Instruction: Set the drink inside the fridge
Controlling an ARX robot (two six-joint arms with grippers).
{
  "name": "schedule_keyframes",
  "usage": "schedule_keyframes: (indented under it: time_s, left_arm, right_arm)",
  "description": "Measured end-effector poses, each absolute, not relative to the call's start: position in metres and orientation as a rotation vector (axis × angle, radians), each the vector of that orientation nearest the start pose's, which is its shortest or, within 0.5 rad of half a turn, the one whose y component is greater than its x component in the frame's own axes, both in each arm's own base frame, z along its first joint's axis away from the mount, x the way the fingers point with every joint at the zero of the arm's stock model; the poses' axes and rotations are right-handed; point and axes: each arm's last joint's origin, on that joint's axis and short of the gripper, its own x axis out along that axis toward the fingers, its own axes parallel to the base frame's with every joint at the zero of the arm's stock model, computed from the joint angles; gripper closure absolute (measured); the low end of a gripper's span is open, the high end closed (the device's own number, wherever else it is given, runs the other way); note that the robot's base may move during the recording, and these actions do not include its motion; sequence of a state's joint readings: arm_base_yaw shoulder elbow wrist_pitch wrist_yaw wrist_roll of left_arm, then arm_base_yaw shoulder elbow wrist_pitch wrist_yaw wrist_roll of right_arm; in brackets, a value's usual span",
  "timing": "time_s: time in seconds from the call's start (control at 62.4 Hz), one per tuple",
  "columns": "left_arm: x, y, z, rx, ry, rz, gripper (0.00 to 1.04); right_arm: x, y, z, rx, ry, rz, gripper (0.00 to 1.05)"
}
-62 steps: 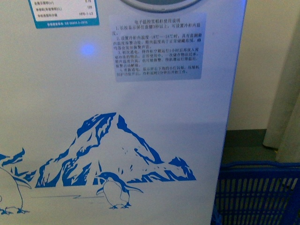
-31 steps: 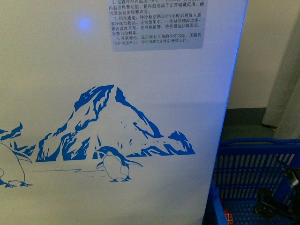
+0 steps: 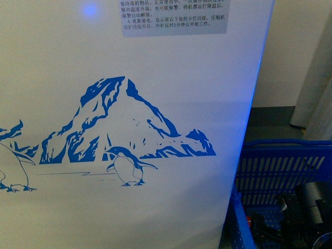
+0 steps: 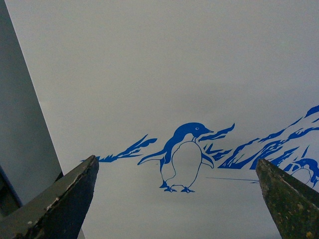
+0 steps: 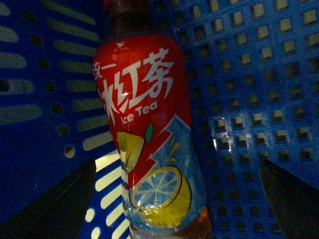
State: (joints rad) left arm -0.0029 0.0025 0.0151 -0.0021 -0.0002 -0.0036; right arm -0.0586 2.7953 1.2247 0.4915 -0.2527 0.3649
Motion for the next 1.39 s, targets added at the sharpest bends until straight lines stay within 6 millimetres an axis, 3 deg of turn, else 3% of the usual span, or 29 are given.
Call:
schedule_keyframes:
  time_s: [0.481,0.673,0.994,1.17,1.395]
  left_arm:
    - [0.097,0.0,0.168,-0.004,-0.01,-0.003,0.08]
    - [0.097,0.0,0.168,-0.004,-0.01,-0.003,0.08]
    - [0.097,0.0,0.168,-0.004,-0.01,-0.003,0.08]
    - [0.097,0.0,0.168,-0.004,-0.01,-0.003,0.08]
    - [0.097,0.0,0.168,-0.004,-0.01,-0.003,0.08]
  right_arm:
    - [0.389,0.007,-0.183,0.516,1.099,0.019,0.07]
    - [0.399,0.021,-0.188,0.516,1.106,0.059,0.07]
    - [0.404,0.023,-0.192,0.48,1.146,0.055,0.07]
    - [0.403,0.026,-0.194,0.415,1.151,0.014,0.27]
    - [0.4,0.026,-0.197,0.368,1.161,-0.005,0.63]
